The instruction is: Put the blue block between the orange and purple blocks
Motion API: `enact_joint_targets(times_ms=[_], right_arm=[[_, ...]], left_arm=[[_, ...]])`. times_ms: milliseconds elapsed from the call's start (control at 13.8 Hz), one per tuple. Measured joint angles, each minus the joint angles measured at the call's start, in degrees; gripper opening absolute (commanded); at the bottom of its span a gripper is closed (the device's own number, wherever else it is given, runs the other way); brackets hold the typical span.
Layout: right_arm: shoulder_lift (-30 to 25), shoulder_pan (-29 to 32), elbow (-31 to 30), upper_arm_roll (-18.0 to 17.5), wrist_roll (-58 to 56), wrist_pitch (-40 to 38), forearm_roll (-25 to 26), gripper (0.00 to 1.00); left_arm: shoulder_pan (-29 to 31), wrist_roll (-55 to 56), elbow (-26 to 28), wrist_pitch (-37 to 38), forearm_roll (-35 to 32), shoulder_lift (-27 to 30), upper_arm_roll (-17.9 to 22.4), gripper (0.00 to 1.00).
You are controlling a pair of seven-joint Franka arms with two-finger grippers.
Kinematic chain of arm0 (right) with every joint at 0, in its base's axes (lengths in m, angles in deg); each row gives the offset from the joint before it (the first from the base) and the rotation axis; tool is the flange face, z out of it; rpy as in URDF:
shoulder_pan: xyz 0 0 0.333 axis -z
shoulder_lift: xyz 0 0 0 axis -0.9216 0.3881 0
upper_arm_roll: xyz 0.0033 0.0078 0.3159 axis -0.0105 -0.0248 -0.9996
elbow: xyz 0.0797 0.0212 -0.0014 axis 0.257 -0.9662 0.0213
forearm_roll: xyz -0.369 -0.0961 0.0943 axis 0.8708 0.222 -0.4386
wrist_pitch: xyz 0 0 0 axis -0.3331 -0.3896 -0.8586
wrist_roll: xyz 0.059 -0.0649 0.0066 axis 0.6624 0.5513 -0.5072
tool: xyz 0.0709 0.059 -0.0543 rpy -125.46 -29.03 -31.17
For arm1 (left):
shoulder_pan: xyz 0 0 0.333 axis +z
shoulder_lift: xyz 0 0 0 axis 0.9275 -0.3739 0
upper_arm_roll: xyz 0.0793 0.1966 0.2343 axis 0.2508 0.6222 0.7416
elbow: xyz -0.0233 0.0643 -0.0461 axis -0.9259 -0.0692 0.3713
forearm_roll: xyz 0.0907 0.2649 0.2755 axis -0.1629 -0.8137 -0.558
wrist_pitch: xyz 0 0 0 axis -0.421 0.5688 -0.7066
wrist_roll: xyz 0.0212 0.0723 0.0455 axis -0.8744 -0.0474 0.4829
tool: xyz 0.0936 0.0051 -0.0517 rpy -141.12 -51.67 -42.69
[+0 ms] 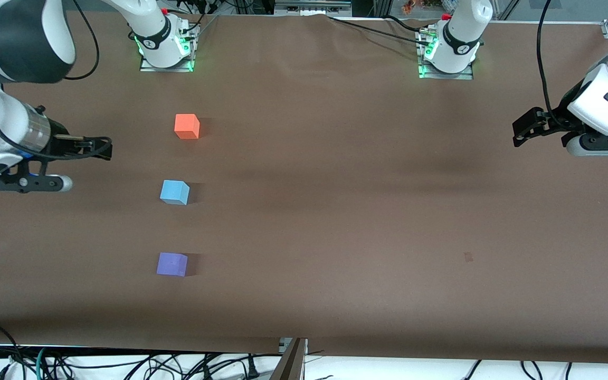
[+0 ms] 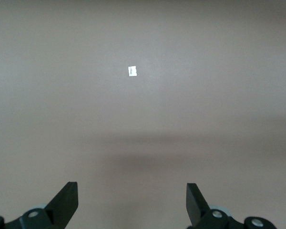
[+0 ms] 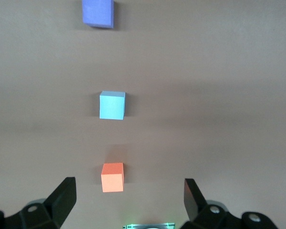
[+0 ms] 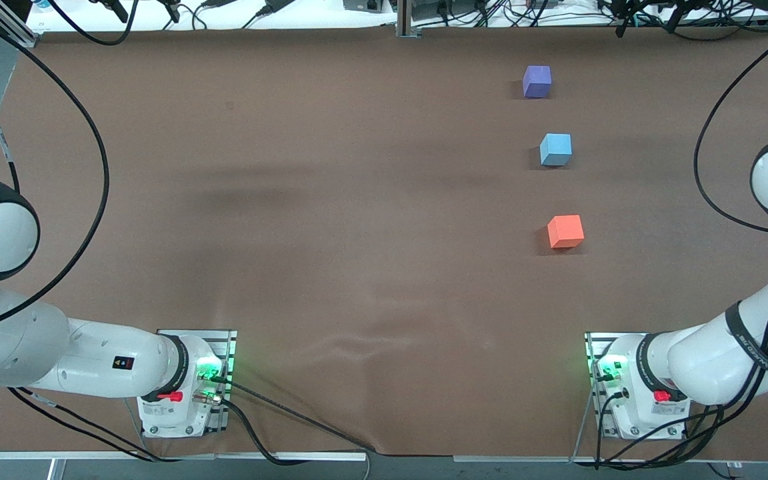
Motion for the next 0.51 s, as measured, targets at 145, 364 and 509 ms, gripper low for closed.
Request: enact_joint_targets(times_ms=[145,364,509], right_arm=[[-3.3,5.7,-0.1,-4.5,0.0,-0.1,0.0,1.0],[-10.8,10.2,-5.5,-8.5,-0.1,-0.7,0.1,1.0],[-15.4,11.0,-11.4,-9.4,-0.1,0.1,0.4,1.0]], left_arm=[[0.0,0.0,0.0,0.0,0.0,0.0,0.0,1.0],[0.0,0.0,0.0,0.0,0.0,0.0,0.0,1.0],[0.0,0.0,0.0,0.0,0.0,0.0,0.0,1.0]])
